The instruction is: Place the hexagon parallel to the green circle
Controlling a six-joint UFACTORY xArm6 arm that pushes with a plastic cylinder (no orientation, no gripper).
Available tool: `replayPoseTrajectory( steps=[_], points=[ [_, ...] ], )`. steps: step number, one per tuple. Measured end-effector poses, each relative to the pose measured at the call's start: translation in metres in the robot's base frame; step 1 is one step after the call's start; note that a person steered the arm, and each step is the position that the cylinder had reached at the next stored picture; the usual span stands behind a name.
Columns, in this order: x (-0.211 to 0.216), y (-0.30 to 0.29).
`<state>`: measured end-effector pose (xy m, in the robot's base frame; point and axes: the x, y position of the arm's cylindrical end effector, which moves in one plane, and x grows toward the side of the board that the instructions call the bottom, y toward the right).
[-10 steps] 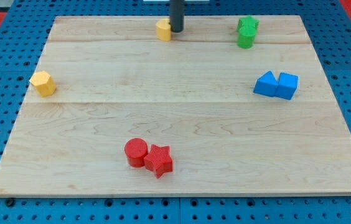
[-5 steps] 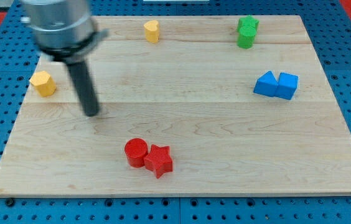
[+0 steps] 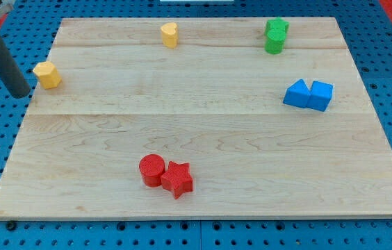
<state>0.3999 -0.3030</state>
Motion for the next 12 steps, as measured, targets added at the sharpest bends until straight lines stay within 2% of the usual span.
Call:
replayPoseTrajectory(
  steps=[3,4,5,7,8,10,12],
  points=[
    [-0.102,0.073],
    [-0.113,0.044],
    [-0.124,0.051],
    [-0.117,0.153],
    [-0.100,0.167],
    [-0.097,0.195],
    [-0.100,0.250]
  ],
)
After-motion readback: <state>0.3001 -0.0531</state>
